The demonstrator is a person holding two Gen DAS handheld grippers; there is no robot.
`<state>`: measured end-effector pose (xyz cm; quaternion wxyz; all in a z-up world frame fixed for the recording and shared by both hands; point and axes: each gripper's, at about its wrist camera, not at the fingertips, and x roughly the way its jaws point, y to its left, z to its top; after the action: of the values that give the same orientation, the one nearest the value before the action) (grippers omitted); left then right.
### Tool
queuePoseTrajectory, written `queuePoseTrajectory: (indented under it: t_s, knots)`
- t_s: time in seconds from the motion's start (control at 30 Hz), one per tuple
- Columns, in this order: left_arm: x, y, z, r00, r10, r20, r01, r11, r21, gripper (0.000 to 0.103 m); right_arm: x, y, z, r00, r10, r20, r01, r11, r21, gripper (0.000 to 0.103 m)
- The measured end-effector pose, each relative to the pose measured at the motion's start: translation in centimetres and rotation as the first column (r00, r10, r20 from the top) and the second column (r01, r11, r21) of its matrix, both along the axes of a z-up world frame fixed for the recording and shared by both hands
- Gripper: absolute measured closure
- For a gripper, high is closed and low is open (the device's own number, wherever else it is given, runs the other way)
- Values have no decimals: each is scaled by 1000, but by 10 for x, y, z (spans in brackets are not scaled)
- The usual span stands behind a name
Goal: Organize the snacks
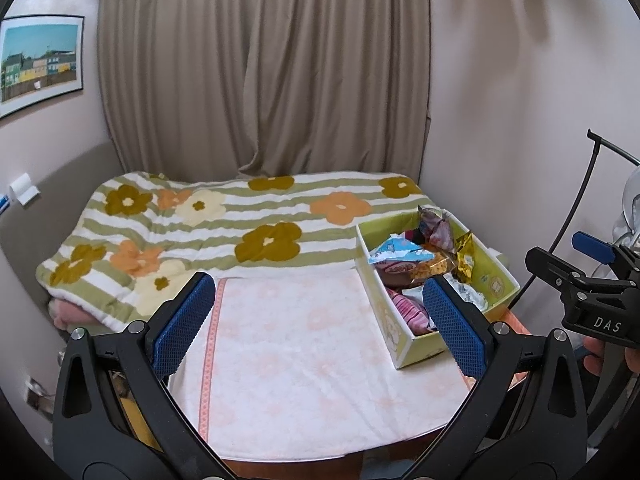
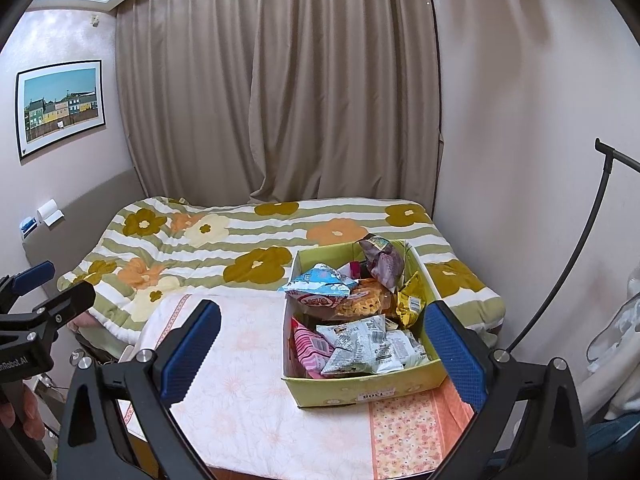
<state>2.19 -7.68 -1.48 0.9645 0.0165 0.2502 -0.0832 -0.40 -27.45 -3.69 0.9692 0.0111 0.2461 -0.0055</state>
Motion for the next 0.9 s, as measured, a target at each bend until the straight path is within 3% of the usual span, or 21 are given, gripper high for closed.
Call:
queuePoseTrajectory:
  t_s: [0.43,0.7,0.9]
  knots:
    - [-4,3,-1,1000,0,12,0,1000,-3,0,-4,5,-2,1000,-7,-3,7,1000,7,1]
    - [-15,0,-3,998,35,44,-37,998,44,0,-4,5,-2,1000,-7,-2,7,1000,9,2]
    - [-23,4,1,998,12,69,-13,1000,12,0,-4,5,-2,1000,-7,-3,7,1000,9,1]
